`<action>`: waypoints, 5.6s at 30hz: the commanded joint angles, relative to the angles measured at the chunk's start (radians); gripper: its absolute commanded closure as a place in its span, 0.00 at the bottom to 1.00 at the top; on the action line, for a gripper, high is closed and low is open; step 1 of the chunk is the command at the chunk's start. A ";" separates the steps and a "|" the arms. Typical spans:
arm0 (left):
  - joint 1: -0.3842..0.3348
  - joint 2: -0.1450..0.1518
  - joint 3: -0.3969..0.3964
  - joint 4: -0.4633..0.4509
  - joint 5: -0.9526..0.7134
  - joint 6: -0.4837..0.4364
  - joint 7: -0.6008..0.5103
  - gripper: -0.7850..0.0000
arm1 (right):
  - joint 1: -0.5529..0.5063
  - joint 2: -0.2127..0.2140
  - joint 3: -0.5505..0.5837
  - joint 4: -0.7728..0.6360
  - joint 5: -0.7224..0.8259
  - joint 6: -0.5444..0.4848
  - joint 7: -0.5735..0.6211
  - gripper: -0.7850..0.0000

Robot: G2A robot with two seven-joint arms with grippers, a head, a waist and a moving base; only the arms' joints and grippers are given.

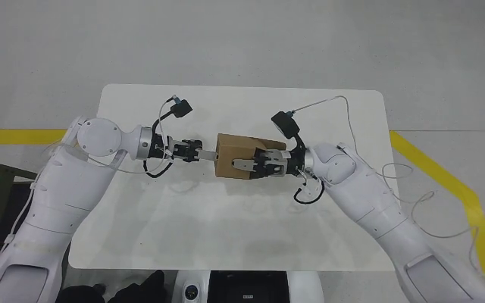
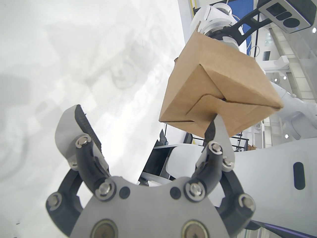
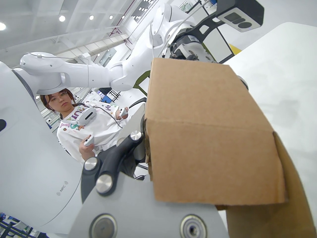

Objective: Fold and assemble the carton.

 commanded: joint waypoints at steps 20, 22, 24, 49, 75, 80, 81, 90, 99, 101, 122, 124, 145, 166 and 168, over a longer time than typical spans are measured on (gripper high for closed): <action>-0.010 -0.016 0.035 0.029 -0.066 -0.012 0.000 0.00 | -0.010 -0.013 0.007 0.013 0.005 0.000 0.000 1.00; -0.011 -0.017 0.038 0.031 -0.069 -0.013 -0.001 0.00 | -0.010 -0.015 0.005 0.015 0.006 0.000 0.000 1.00; -0.012 -0.018 0.041 0.033 -0.071 -0.013 -0.001 0.00 | -0.010 -0.016 0.005 0.017 0.009 0.000 0.000 1.00; -0.003 -0.031 0.043 0.093 -0.152 -0.031 0.021 0.00 | -0.018 -0.025 0.009 0.032 0.024 0.000 0.000 1.00; 0.008 -0.013 -0.038 0.088 -0.072 -0.063 0.037 0.00 | 0.027 -0.031 -0.085 0.165 0.090 0.041 0.041 1.00; 0.025 -0.003 -0.067 0.046 -0.019 -0.116 0.058 0.00 | 0.077 -0.040 -0.141 0.214 0.190 0.134 0.134 1.00; 0.029 -0.002 -0.071 0.039 -0.009 -0.123 0.060 0.00 | 0.089 -0.042 -0.151 0.228 0.198 0.152 0.152 1.00; 0.064 0.015 -0.114 -0.012 0.060 -0.144 0.070 0.00 | 0.180 -0.089 -0.229 0.373 0.245 0.260 0.260 1.00; 0.096 0.028 -0.139 -0.060 0.128 -0.169 0.064 0.00 | 0.207 -0.158 -0.271 0.511 0.315 0.259 0.259 0.80; 0.103 0.030 -0.143 -0.061 0.133 -0.171 0.067 0.00 | 0.211 -0.167 -0.274 0.526 0.319 0.255 0.255 0.69; 0.123 0.044 -0.149 -0.106 0.223 -0.158 0.083 0.00 | 0.176 -0.100 -0.219 0.452 0.217 0.215 0.215 0.61; 0.127 0.045 -0.149 -0.112 0.233 -0.164 0.092 0.00 | 0.174 -0.082 -0.203 0.431 0.192 0.210 0.210 0.61; 0.133 0.052 -0.142 -0.138 0.259 -0.174 0.105 0.00 | 0.093 0.014 -0.064 0.296 0.060 0.326 0.259 0.60; 0.131 0.053 -0.140 -0.144 0.265 -0.177 0.108 0.00 | -0.066 0.125 0.172 -0.026 -0.126 0.436 0.252 1.00; 0.131 0.053 -0.140 -0.144 0.265 -0.177 0.108 0.00 | -0.085 0.133 0.192 -0.066 -0.145 0.445 0.246 1.00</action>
